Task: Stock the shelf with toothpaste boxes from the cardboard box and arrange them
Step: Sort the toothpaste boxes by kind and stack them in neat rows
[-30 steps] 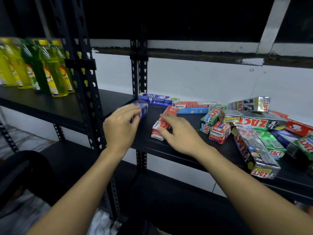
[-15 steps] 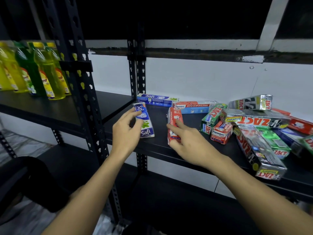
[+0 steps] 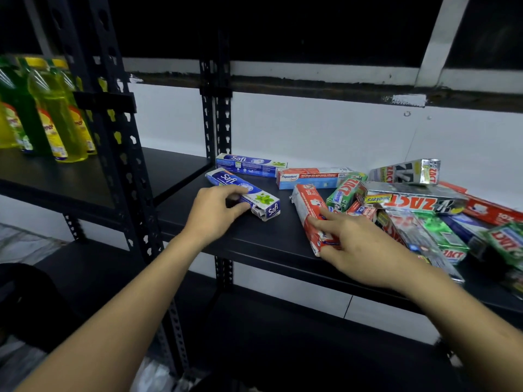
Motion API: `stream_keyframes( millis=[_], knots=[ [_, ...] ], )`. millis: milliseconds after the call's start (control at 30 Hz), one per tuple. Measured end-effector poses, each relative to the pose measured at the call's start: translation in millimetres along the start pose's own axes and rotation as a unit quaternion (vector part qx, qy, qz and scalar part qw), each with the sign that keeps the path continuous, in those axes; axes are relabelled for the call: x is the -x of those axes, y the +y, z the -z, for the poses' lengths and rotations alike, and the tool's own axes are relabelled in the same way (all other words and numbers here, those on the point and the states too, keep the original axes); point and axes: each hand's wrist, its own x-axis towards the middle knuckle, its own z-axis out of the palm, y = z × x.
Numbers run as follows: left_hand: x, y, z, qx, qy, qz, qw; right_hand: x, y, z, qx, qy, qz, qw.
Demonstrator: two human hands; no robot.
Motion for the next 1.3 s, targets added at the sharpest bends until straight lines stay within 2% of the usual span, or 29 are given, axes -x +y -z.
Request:
stream_keyframes(
  millis=[133, 333, 433, 533, 767, 1133, 1300],
  knots=[
    [-20.5, -16.6, 7.1, -0.006, 0.012, -0.020, 1.000, -8.8, 4.0, 22.7, 0.001, -0.022, -0.013, 1.000],
    [-62.0, -52.3, 13.5, -0.022, 0.067, 0.078, 0.994, -48.8, 11.4, 50.0, -0.039, -0.048, -0.016, 0.998],
    [-71.1, -59.7, 6.4, -0.018, 0.041, 0.111, 0.993, -86.2, 19.7, 56.5, -0.050, -0.015, -0.025, 0.998],
    [-74.8, -66.4, 2.2, -0.061, -0.011, 0.111, 0.992, -133.7, 31.4, 51.6, -0.043, 0.018, -0.027, 0.999],
    [-78.7, -81.0, -0.2, -0.050, -0.048, 0.053, 0.996, -208.6, 37.9, 25.4, 0.035, -0.010, -0.037, 0.999],
    [-87.1, -86.8, -5.6, -0.070, -0.013, 0.081, 0.994, -198.5, 37.0, 23.8, -0.001, -0.065, -0.049, 0.997],
    [-92.3, -85.5, -7.9, -0.110, 0.003, 0.082, 0.991, -188.5, 35.9, 28.9, 0.001, -0.052, -0.041, 0.998]
  ],
)
